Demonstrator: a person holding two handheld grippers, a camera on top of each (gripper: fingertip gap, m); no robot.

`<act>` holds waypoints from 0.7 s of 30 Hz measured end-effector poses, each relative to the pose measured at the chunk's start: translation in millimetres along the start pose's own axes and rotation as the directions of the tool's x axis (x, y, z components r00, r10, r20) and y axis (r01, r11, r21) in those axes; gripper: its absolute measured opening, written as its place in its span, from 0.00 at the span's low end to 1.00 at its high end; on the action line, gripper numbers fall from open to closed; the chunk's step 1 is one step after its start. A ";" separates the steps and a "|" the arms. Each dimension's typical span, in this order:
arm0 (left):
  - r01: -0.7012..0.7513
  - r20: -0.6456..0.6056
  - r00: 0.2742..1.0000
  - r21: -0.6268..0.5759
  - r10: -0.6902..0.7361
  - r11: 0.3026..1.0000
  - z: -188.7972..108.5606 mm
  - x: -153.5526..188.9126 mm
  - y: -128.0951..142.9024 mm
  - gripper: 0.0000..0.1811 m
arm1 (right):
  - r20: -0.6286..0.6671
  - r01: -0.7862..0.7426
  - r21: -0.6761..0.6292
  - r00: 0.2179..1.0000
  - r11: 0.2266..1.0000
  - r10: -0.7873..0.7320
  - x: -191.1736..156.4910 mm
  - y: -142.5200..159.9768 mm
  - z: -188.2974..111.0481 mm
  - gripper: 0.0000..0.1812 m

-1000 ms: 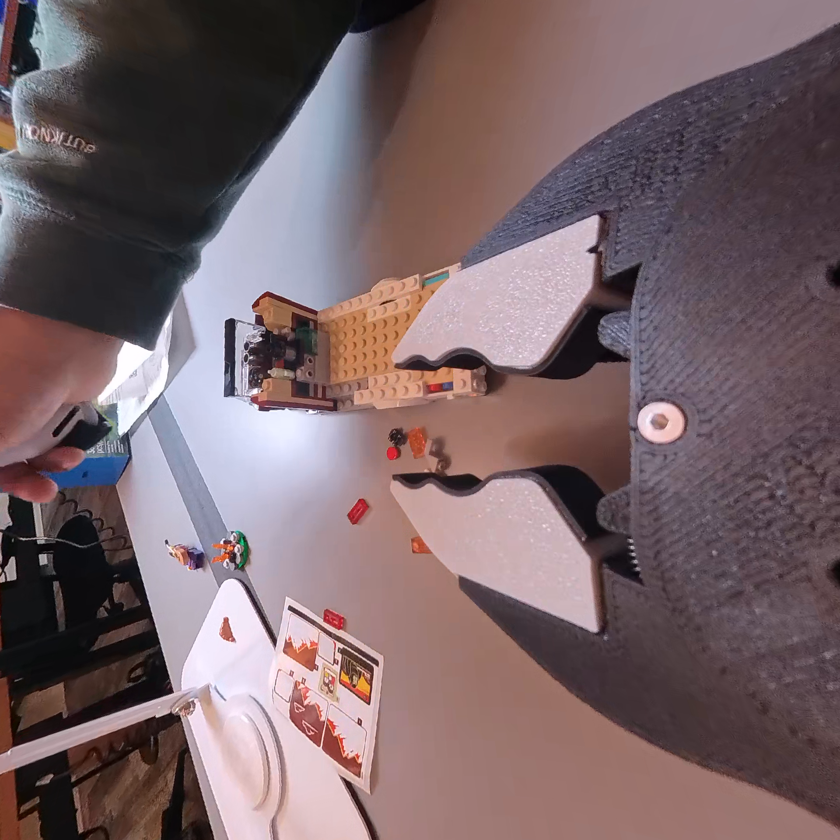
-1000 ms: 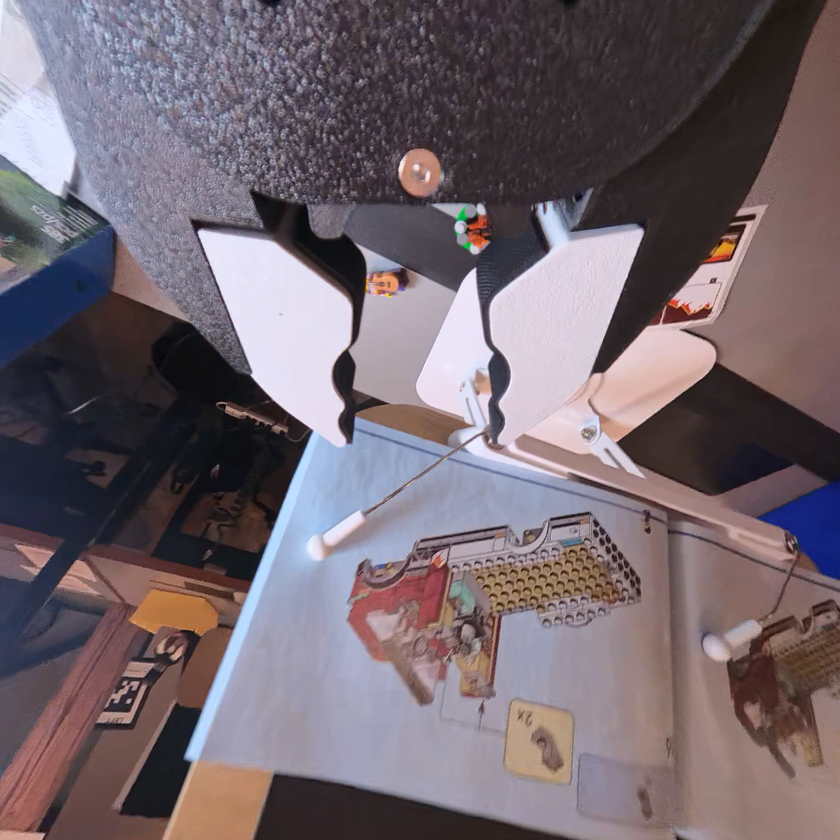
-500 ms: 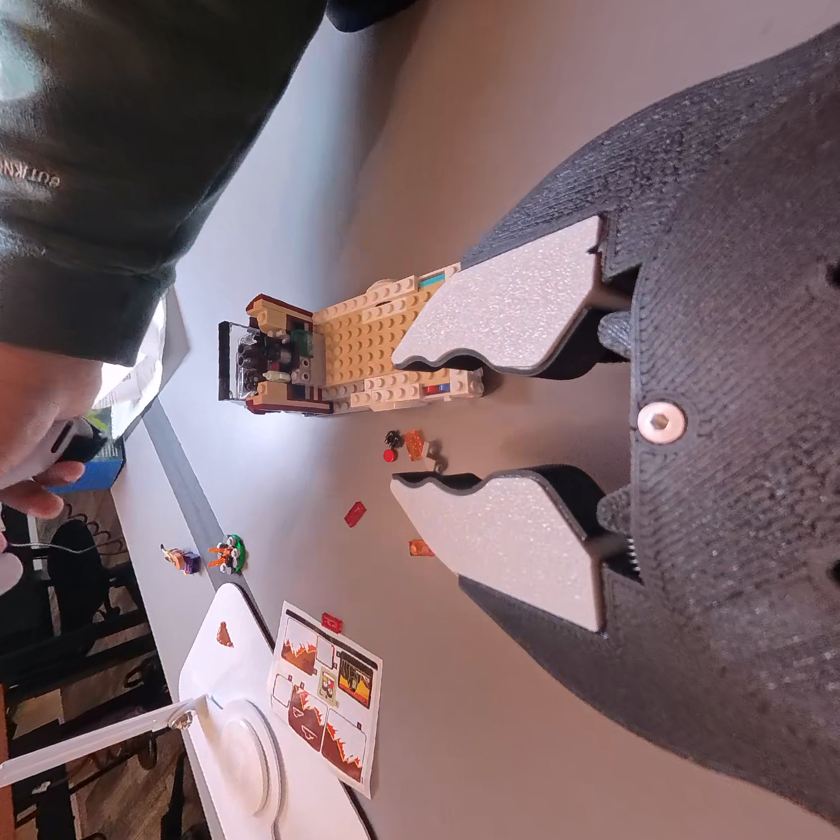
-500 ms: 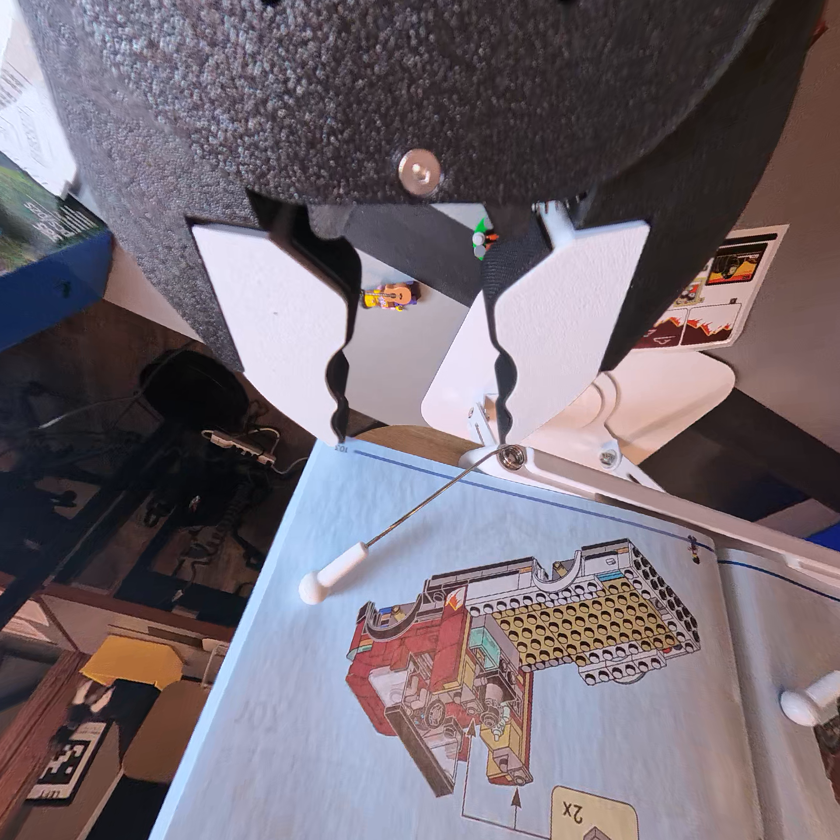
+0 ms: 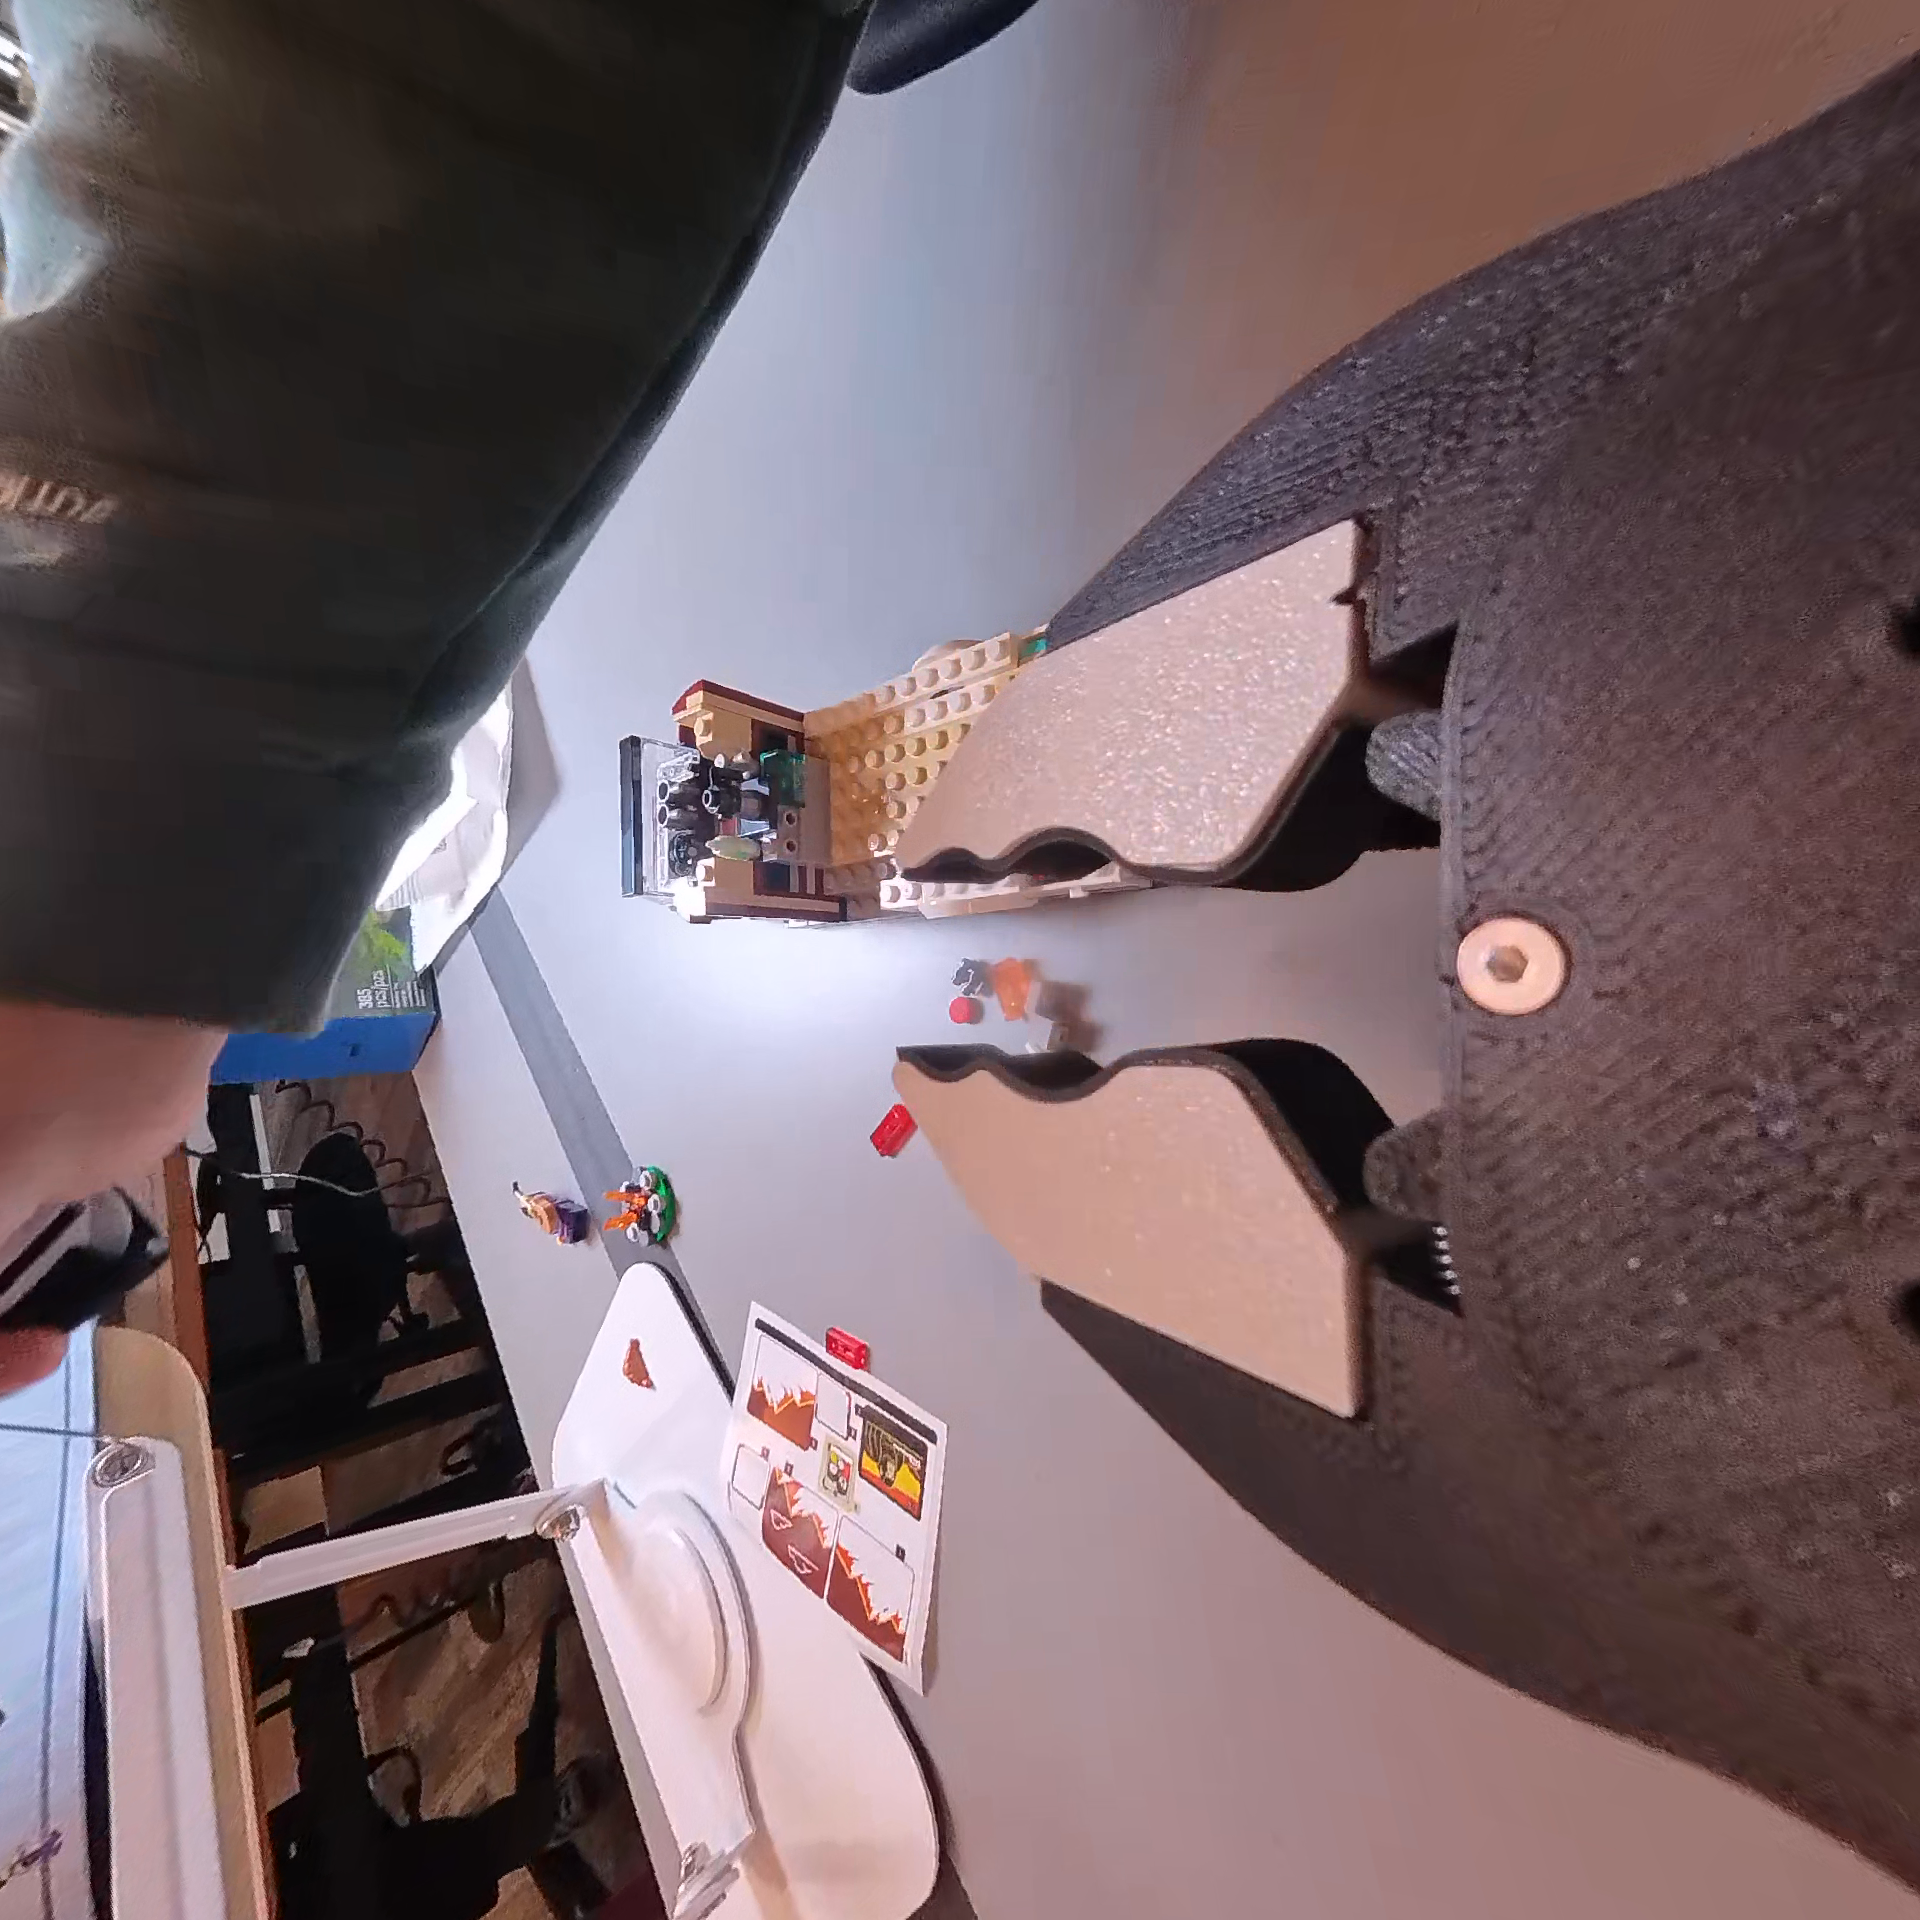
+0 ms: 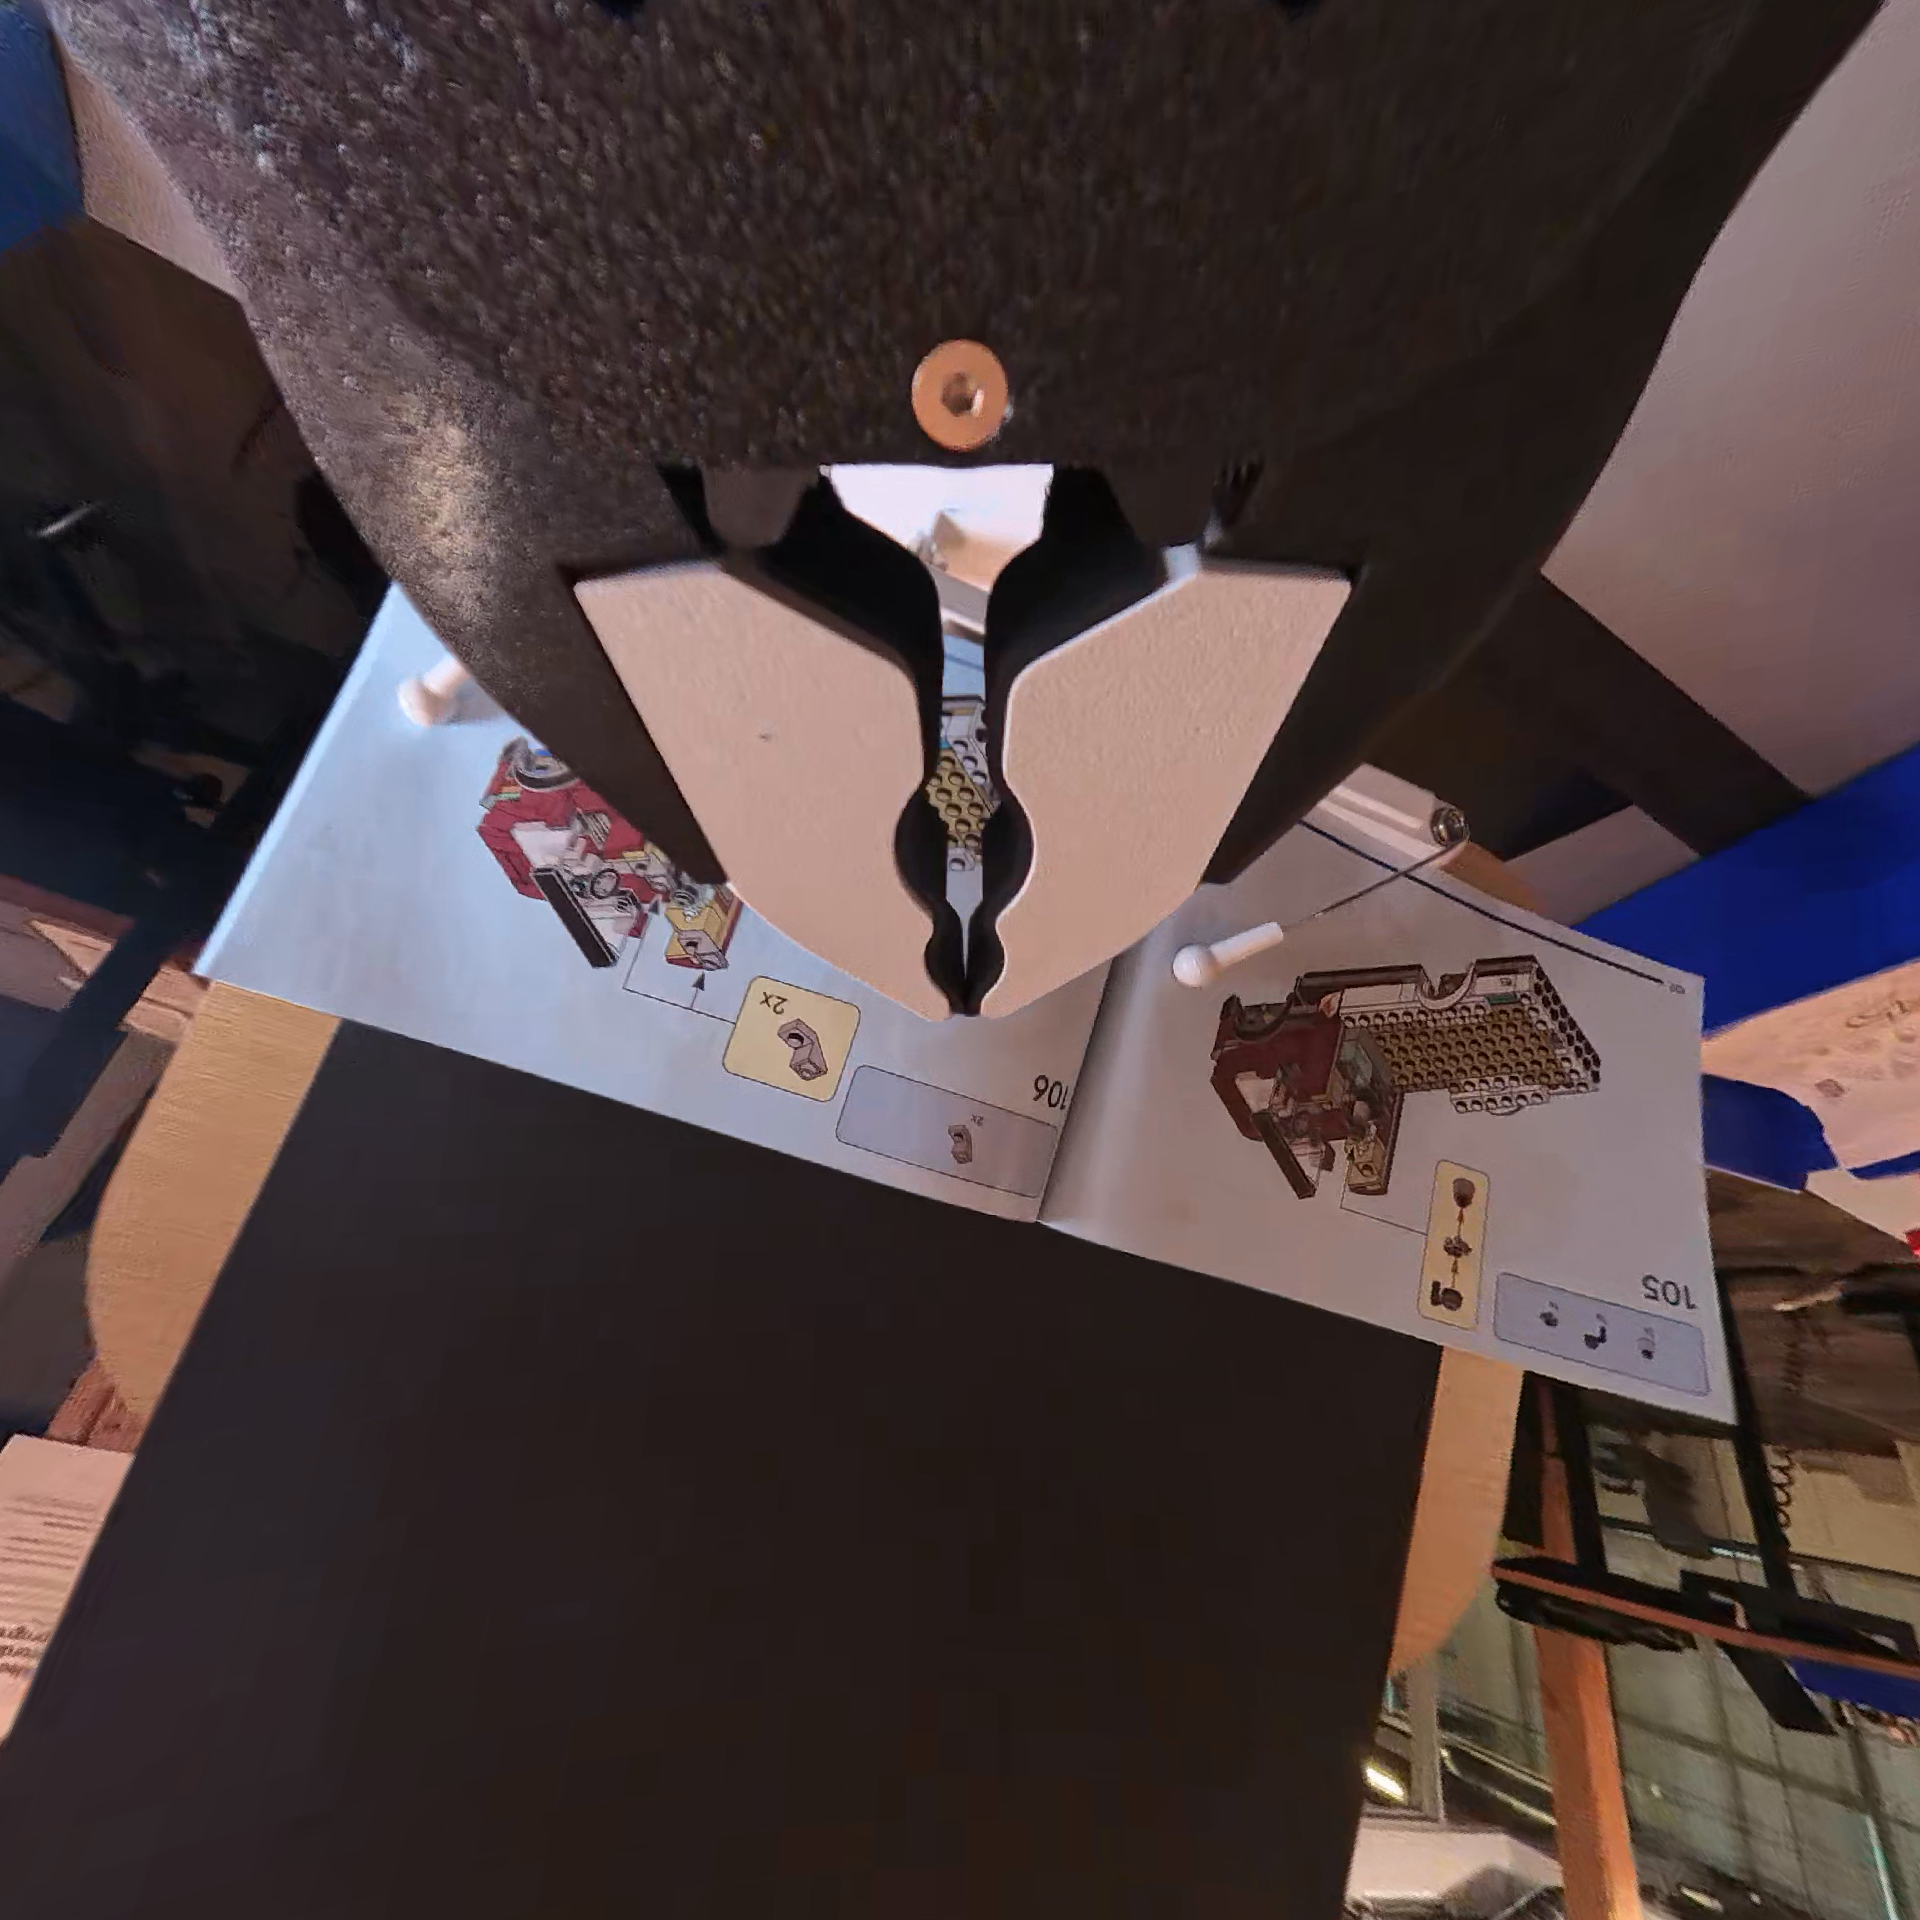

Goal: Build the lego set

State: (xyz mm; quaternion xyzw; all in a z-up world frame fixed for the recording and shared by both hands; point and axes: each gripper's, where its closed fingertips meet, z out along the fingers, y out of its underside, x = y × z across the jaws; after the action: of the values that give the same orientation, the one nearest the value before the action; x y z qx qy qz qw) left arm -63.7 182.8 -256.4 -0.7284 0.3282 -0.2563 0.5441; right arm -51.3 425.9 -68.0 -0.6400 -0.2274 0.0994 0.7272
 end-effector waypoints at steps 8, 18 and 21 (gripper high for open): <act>0.010 -0.015 1.000 -0.011 -0.010 1.000 1.5 0.7 3.4 0.16 | -0.017 -0.025 0.005 1.000 1.000 0.025 -2.6 -2.8 28.1 0.01; 0.020 -0.030 0.999 -0.025 -0.021 0.999 2.6 1.8 6.7 0.16 | -0.013 -0.020 -0.016 1.000 1.000 0.019 -2.1 2.0 31.6 0.04; 0.019 -0.037 0.999 -0.033 -0.020 0.999 3.2 3.3 8.3 0.16 | -0.033 -0.015 -0.026 0.999 1.000 0.014 8.1 8.6 27.0 0.03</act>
State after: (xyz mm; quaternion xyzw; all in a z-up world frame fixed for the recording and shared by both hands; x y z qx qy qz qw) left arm -60.8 180.7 -265.2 -0.7355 0.3354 -0.2696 0.5234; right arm -55.4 454.8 -72.7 -0.6529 -0.2121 0.0913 0.7214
